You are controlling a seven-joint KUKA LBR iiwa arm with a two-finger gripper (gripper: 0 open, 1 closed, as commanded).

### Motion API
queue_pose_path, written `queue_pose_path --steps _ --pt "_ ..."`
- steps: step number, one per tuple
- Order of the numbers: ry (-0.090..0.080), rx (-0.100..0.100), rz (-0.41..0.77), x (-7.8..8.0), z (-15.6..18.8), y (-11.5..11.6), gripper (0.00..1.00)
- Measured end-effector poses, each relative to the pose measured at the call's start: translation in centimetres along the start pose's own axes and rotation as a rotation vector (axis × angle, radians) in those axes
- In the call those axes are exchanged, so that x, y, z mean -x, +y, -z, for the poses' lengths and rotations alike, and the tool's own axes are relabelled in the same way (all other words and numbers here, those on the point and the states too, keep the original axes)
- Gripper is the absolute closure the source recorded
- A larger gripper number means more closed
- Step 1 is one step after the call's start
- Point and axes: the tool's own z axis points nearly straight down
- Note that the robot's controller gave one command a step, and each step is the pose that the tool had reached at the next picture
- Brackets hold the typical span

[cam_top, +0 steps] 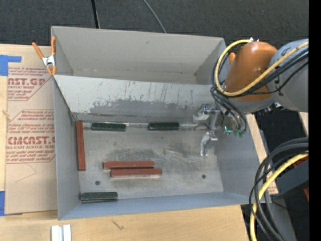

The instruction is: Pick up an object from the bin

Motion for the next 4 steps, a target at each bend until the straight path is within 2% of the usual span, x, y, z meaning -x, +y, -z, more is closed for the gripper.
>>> queue_pose_path --steps 1,2,3,4 --pt "-0.005 0.000 -0.051 -4.6 -4.9 4.9 0.00" --pt "-0.001 -0.001 -0.090 -5.6 -6.1 7.1 0.00" --pt "-0.006 -0.002 -0.002 -5.1 -6.0 11.6 0.00" --pt "-0.023 0.004 -0.209 -7.5 -6.1 16.0 1.00"
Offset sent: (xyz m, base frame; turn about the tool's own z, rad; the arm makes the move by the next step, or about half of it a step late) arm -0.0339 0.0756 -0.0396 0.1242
